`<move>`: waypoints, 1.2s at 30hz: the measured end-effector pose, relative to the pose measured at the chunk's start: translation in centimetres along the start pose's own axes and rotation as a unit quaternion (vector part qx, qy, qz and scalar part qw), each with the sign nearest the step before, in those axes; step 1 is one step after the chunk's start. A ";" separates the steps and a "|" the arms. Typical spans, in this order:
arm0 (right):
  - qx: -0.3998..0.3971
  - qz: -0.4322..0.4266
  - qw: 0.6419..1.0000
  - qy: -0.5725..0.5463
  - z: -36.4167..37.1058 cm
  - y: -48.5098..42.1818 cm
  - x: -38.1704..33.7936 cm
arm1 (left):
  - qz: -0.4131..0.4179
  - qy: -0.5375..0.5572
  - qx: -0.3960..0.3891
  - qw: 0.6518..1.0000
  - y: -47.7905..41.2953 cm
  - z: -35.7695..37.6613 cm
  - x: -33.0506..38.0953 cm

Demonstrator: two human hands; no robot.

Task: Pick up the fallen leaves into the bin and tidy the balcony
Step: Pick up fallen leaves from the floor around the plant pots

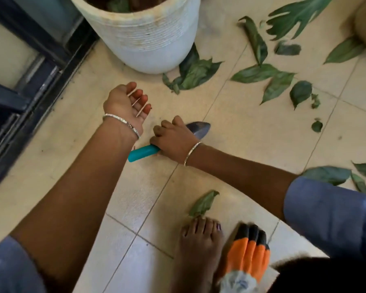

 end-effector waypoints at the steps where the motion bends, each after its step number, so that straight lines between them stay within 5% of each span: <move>1: 0.016 0.008 1.000 0.000 -0.2 0.7 0.2 | 0.001 0.004 -0.014 1.000 0.2 0.4 0.1; 4: 0.099 0.049 0.988 -0.109 -1.2 4.3 0.3 | -0.013 0.013 -0.035 0.999 0.4 1.0 -0.5; 7: -0.021 0.096 0.966 -0.238 -1.3 10.2 0.1 | -0.044 0.009 -0.046 0.998 0.4 0.9 -2.5; 9: -0.139 0.111 0.956 -0.234 -0.3 13.7 -0.4 | -0.070 0.006 -0.048 0.996 0.2 0.6 -3.9; 17: -0.141 0.156 0.960 -0.184 1.6 17.0 -0.9 | -0.086 -0.002 -0.096 0.992 0.5 2.1 -5.8; 20: 0.047 0.239 0.925 -0.291 -1.1 16.5 0.9 | -0.070 -0.030 -0.126 0.989 1.3 3.3 -6.5; 22: 0.262 0.306 0.849 -0.343 -4.1 15.6 2.5 | -0.064 -0.051 -0.148 0.986 2.3 4.6 -7.5; 24: 0.395 0.340 0.779 -0.347 -6.8 14.7 3.6 | -0.074 -0.052 -0.185 0.978 3.6 6.1 -8.6; 28: 0.396 0.303 0.808 -0.315 -8.9 12.8 3.3 | -0.098 0.007 -0.280 0.955 5.6 9.1 -9.4; 31: 0.349 0.257 0.842 -0.321 -8.6 13.3 2.6 | -0.099 -0.014 -0.251 0.963 5.1 10.8 -9.6; 36: 0.430 0.347 0.784 -0.285 -9.0 18.0 8.3 | -0.119 -0.046 -0.208 0.970 3.4 12.2 -9.8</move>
Point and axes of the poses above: each hand's wrist, its own y-axis away from the middle knuckle, its own z-axis out of the palm, x = y × z, the point moved 1 cm from there along -y, towards the middle knuckle, and after that the axes turned 14 degrees about -y, right-handed, at the moved point
